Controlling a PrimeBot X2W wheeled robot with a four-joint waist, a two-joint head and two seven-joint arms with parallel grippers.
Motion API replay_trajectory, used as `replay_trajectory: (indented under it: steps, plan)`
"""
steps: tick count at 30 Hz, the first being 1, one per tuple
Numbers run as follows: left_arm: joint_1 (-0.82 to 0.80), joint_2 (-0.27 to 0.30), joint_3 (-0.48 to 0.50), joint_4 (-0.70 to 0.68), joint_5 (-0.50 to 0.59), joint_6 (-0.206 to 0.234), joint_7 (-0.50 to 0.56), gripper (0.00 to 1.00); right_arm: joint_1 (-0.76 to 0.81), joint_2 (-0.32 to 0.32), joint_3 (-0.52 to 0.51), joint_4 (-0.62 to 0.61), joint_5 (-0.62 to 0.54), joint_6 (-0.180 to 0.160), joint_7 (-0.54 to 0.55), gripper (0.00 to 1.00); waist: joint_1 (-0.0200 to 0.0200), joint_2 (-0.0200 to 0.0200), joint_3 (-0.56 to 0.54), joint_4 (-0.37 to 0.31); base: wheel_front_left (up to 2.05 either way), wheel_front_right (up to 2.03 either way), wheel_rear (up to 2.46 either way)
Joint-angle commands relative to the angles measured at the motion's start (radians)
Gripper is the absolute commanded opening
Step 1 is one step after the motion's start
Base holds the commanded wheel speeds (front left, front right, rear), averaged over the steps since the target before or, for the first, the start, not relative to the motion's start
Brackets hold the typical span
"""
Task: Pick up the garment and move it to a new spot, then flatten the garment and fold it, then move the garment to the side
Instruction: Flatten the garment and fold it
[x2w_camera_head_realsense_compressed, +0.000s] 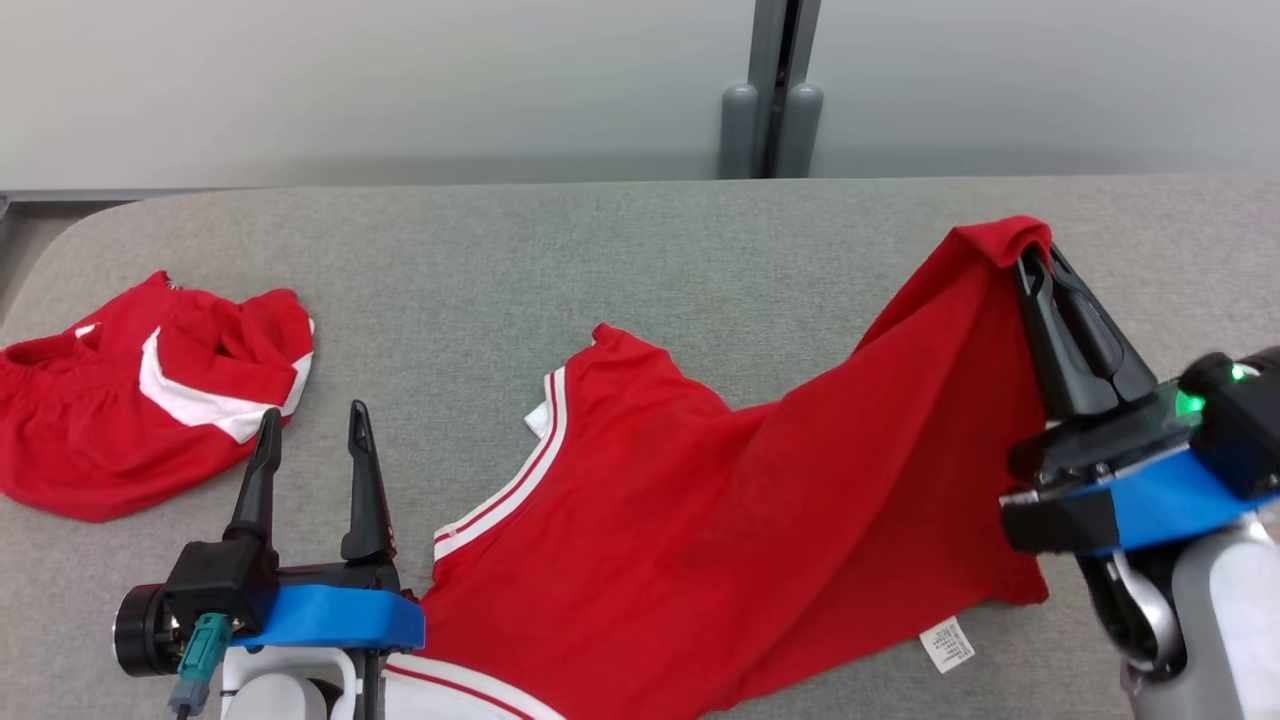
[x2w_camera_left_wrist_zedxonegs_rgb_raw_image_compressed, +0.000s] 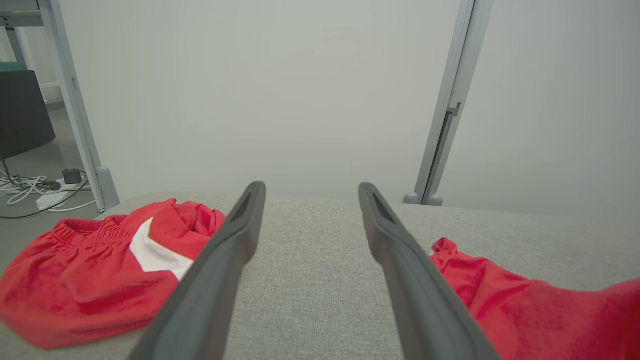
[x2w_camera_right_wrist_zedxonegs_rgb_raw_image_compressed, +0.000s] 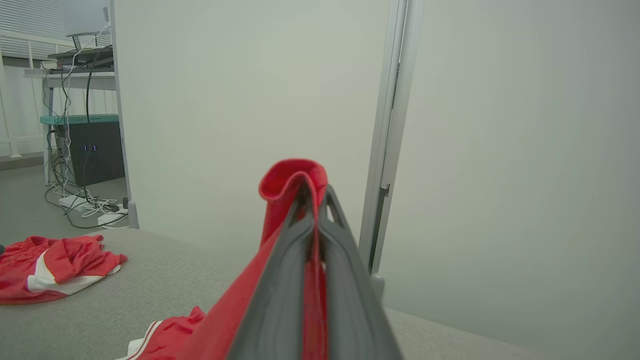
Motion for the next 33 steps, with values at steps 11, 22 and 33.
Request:
replay_trajectory:
  steps: [11, 22, 33]
  plan:
    - [-0.053, -0.001, -0.034, 0.010, -0.015, -0.001, -0.005, 1.00, -0.242, -0.077, 0.023, 0.371, 0.007, 0.000, -0.098, 0.00, 0.0000, 0.0000, 0.050, 0.086, 0.00, 0.00, 0.00]
    - [-0.092, -0.001, -0.093, 0.003, -0.046, 0.023, -0.005, 1.00, -0.460, -0.134, 0.066, 0.674, 0.000, 0.000, -0.156, 0.00, 0.0000, 0.0000, 0.117, 0.195, 0.00, 0.00, 0.00]
    - [-0.128, -0.001, -0.132, -0.007, -0.077, 0.045, -0.005, 1.00, -0.643, -0.161, 0.103, 1.024, 0.012, 0.000, -0.163, 1.00, 0.0000, 0.0000, 0.188, 0.254, 0.00, 0.00, 0.00]
